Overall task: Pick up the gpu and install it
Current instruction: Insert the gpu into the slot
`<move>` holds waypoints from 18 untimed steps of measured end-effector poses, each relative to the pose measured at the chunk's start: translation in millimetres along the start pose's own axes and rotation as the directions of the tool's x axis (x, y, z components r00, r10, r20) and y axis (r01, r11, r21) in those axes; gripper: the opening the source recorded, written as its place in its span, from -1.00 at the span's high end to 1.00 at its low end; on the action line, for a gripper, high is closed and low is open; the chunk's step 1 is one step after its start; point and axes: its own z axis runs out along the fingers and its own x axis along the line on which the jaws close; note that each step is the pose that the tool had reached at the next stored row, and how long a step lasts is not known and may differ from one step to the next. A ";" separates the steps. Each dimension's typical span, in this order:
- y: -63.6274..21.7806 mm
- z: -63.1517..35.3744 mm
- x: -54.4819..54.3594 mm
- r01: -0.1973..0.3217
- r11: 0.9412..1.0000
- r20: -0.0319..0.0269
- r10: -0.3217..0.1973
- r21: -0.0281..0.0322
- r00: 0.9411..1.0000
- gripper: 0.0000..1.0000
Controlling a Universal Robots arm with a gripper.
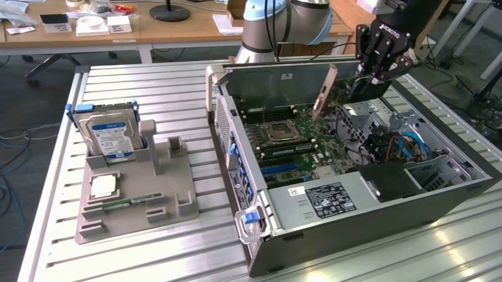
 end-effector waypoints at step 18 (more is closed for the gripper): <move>8.3 0.1 -0.7 0.000 1.000 0.000 0.000 0.000 1.000 0.46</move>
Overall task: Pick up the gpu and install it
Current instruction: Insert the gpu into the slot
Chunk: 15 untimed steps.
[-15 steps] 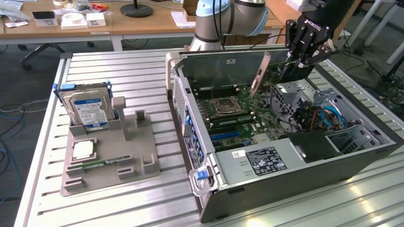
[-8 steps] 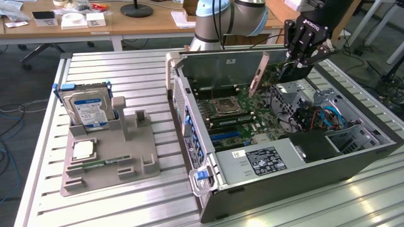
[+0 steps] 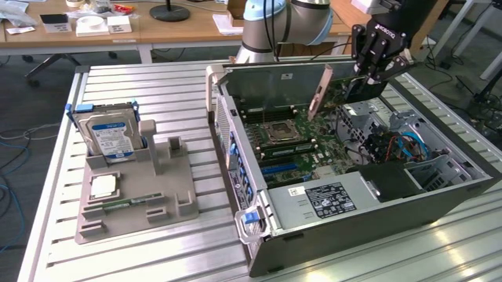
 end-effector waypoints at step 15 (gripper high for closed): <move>6.8 0.4 -0.6 0.000 1.000 0.000 0.000 0.000 1.000 0.46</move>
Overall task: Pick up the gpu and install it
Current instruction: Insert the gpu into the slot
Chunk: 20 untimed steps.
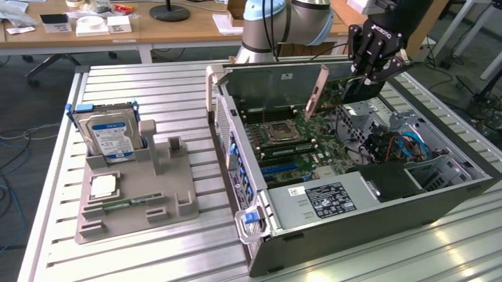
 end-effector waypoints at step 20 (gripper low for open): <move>1.0 -0.1 3.5 0.000 1.000 0.001 0.000 0.000 1.000 0.46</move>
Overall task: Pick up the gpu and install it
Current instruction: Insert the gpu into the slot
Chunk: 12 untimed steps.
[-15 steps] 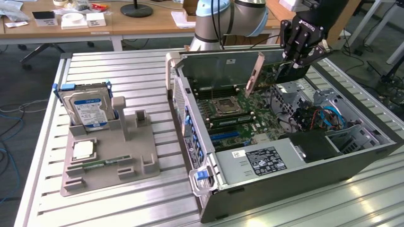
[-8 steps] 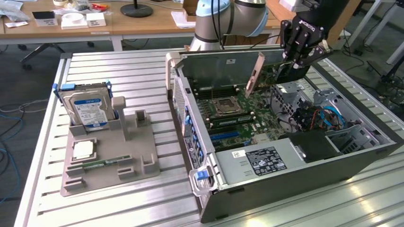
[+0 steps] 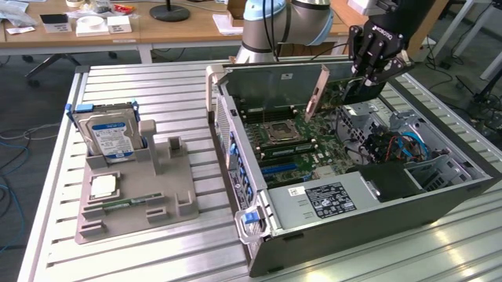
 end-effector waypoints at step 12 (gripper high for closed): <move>0.5 -0.1 2.9 0.000 1.000 0.000 0.000 0.000 1.000 0.46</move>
